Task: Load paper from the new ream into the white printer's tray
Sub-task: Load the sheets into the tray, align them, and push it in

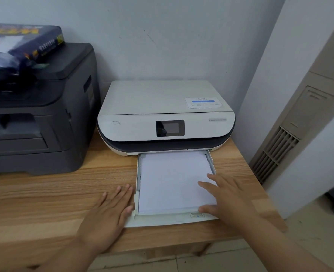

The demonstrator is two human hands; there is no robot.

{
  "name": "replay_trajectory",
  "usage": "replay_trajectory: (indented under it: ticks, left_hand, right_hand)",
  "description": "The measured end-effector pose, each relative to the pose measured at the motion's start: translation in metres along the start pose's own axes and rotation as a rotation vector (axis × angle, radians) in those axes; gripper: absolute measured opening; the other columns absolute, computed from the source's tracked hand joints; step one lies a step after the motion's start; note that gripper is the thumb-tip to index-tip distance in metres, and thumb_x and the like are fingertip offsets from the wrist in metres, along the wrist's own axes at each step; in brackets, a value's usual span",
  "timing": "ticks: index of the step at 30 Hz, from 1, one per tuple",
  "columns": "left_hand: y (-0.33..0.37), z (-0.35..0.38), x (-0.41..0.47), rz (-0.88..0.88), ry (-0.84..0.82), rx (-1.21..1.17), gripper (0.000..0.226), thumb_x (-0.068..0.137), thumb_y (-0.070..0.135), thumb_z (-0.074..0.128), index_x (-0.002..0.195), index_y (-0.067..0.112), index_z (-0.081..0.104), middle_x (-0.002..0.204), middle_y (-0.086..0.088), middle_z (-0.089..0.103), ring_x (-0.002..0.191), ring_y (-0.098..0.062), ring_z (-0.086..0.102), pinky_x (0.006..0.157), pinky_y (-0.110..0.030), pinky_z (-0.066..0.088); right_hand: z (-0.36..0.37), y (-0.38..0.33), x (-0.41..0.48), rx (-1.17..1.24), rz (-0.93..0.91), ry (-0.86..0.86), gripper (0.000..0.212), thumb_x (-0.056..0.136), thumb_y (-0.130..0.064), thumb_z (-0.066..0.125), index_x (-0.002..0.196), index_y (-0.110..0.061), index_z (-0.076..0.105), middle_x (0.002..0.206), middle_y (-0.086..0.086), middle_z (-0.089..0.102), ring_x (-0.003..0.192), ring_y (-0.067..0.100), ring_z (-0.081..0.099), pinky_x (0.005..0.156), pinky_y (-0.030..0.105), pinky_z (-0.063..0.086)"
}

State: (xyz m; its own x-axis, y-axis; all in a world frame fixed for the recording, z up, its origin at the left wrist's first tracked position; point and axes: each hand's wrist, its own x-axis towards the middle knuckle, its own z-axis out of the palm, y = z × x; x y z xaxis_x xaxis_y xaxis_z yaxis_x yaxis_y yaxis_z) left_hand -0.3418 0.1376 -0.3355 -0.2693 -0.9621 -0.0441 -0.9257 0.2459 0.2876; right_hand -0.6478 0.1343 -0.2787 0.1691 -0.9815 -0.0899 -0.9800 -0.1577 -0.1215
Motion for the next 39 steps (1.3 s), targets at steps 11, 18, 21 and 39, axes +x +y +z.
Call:
replay_trajectory:
  ticks: [11,18,21,39]
  left_hand:
    - [-0.002,0.001,0.001,0.006,0.009,-0.005,0.085,0.055,0.072,-0.035,0.134,0.044,-0.017,0.145,0.028,-0.015,0.135,0.008,-0.017,0.097,-0.008,-0.028]
    - [-0.001,0.001,0.0,0.009,0.01,0.0,0.088,0.052,0.072,-0.037,0.133,0.043,-0.019,0.144,0.029,-0.018,0.136,0.007,-0.019,0.096,-0.007,-0.029]
    - [-0.001,0.001,0.001,0.009,0.01,0.008,0.089,0.052,0.072,-0.038,0.134,0.042,-0.019,0.144,0.028,-0.018,0.136,0.006,-0.019,0.096,-0.007,-0.029]
    - [-0.003,0.003,0.001,0.017,0.013,0.004,0.084,0.057,0.072,-0.034,0.135,0.046,-0.015,0.147,0.027,-0.016,0.136,0.007,-0.018,0.099,-0.008,-0.027]
  right_hand:
    - [0.016,0.007,0.012,-0.256,-0.279,0.185,0.065,0.057,-0.057,0.073,0.115,-0.03,0.061,0.123,-0.002,0.066,0.124,0.015,0.036,0.109,0.036,0.006]
    - [0.021,0.0,0.011,-0.292,-0.273,0.263,0.081,0.071,-0.059,0.052,0.142,-0.027,0.031,0.144,-0.001,0.046,0.146,0.014,-0.012,0.112,0.044,0.003]
    - [0.02,-0.001,0.016,-0.301,-0.267,0.244,0.109,0.064,-0.061,0.066,0.147,-0.026,0.005,0.147,-0.001,0.04,0.145,0.015,-0.014,0.112,0.042,0.0]
    - [0.023,0.006,0.031,-0.304,-0.301,0.105,0.075,0.084,-0.068,0.022,0.126,-0.017,0.058,0.129,-0.001,0.062,0.121,0.017,0.057,0.108,0.034,0.005]
